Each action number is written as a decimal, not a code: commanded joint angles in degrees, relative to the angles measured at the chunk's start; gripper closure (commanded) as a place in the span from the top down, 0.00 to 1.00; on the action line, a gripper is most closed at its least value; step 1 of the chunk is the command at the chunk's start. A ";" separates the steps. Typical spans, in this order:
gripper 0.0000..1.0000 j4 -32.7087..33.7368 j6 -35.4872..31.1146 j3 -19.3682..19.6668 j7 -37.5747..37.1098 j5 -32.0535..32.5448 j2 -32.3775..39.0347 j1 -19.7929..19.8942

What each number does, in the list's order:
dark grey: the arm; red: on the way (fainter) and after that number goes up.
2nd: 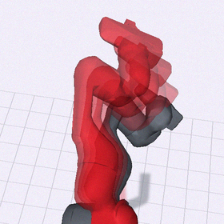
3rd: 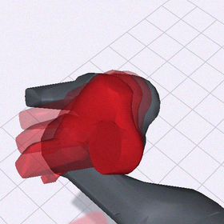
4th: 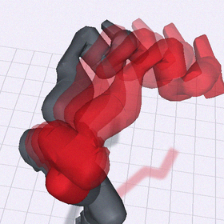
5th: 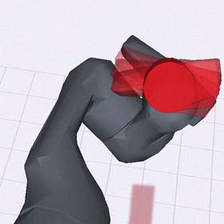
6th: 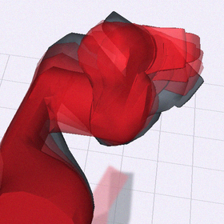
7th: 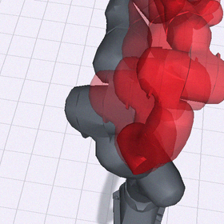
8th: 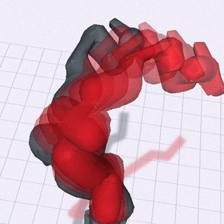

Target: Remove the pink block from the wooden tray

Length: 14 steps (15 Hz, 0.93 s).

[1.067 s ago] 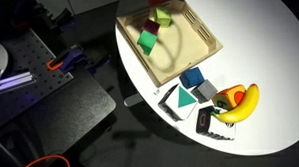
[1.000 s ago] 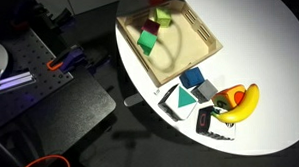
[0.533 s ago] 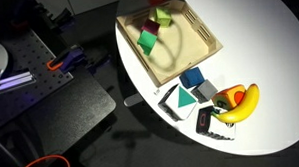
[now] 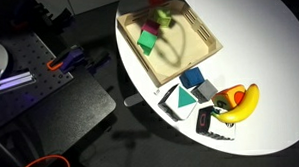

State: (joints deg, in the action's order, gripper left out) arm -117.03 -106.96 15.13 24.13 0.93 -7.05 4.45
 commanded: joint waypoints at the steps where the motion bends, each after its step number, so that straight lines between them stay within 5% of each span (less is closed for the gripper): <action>1: 1.00 2.72 1.44 -1.28 2.02 -1.35 4.87 1.51; 6: 1.00 2.79 -1.54 -2.98 1.18 -1.04 11.46 2.10; 14: 1.00 0.57 -15.23 -6.57 -1.48 -0.73 19.92 3.27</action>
State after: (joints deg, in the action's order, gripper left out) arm -116.50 -118.63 10.36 23.73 0.93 10.91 6.44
